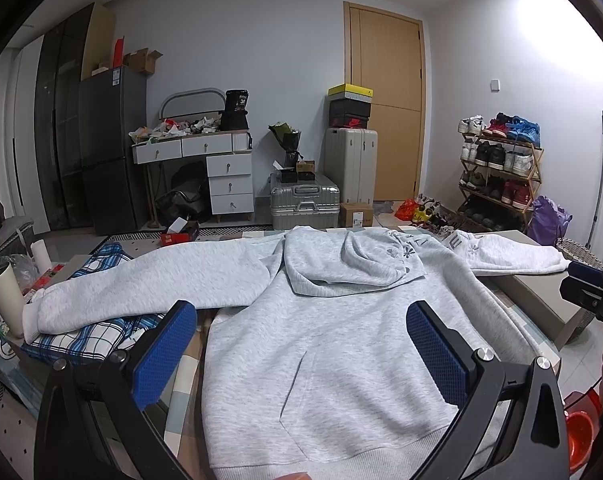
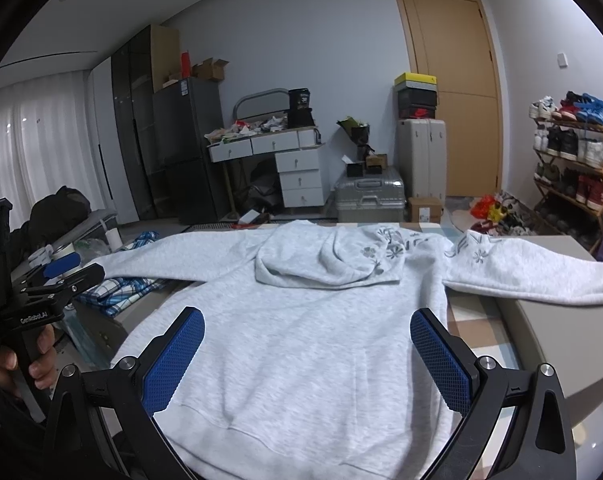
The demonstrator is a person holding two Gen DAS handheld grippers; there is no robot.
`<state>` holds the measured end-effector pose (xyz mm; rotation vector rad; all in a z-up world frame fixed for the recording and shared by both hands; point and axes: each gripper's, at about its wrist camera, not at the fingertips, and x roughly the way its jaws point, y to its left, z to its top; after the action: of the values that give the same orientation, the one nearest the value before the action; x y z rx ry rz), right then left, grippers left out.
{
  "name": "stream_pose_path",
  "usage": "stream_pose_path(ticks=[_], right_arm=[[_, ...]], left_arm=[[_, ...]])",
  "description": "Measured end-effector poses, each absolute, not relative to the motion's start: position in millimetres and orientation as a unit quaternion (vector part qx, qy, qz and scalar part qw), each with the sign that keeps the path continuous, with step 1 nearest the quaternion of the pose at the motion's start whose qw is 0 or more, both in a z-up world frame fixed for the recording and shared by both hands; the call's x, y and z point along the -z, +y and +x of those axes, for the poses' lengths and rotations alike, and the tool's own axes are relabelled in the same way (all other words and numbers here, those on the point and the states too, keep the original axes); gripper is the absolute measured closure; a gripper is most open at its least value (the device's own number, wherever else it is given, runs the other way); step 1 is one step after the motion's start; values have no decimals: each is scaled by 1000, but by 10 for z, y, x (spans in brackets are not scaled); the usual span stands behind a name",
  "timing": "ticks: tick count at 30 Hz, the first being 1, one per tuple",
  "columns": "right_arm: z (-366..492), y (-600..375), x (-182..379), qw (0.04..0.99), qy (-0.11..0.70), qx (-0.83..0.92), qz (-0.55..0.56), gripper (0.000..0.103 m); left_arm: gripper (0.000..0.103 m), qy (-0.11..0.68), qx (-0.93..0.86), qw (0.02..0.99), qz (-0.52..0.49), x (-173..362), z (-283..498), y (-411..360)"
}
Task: Fold large clothes
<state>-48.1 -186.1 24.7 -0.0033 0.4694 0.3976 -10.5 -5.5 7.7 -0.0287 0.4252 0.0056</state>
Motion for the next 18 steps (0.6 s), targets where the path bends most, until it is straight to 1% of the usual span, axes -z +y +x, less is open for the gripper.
stream_pose_path(ticks=[18], right_arm=[[-445, -1883, -204, 952, 237, -193, -2, 0]], left_arm=[[1, 218, -4, 976, -13, -53, -79, -73]])
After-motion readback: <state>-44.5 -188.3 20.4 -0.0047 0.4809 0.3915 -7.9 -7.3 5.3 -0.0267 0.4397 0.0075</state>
